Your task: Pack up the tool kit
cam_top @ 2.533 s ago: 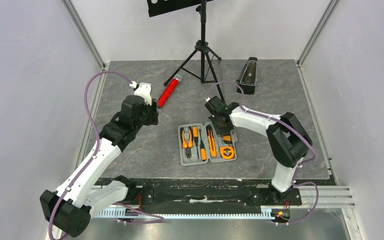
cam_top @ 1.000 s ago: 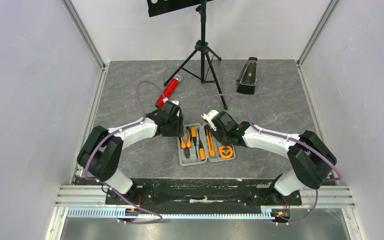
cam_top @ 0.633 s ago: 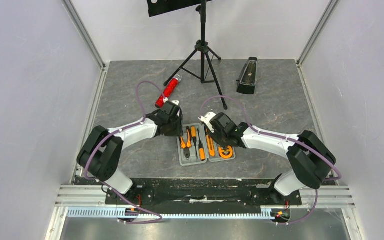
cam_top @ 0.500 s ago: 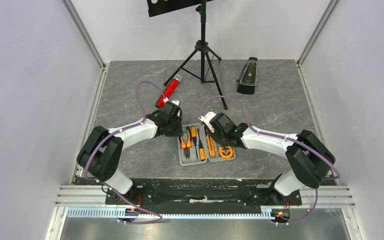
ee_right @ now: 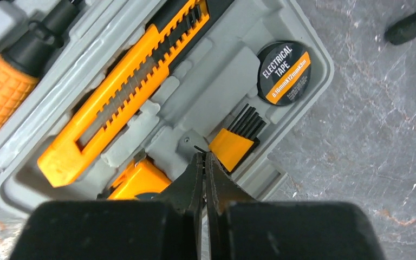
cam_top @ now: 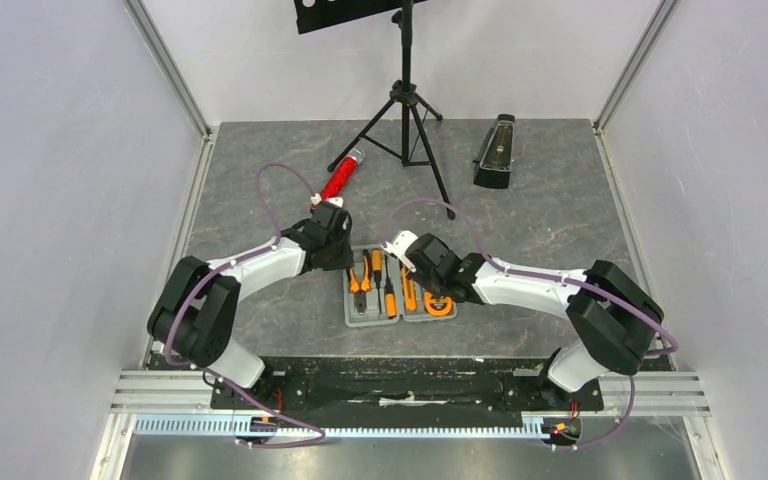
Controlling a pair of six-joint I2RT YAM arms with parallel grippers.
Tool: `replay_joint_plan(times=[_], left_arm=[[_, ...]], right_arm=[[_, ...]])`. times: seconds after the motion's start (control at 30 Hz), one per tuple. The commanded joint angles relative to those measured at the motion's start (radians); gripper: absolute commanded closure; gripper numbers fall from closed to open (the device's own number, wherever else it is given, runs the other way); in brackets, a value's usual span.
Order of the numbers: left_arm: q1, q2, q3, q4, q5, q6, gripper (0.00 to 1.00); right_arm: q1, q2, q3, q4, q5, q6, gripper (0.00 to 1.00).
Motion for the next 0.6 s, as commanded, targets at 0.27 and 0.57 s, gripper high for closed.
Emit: replay_joint_plan(times=[0.27, 0.57], left_arm=[[0.046, -0.059, 0.005, -0.110, -0.135, 0.034, 0.63], [0.046, -0.165, 0.030, -0.120, -0.155, 0.057, 0.45]], right_arm=[[0.032, -0.143, 0.181, -0.130, 0.131, -0.015, 1.00], [-0.035, -0.154, 0.101, -0.240, 0.334, 0.056, 1.00]])
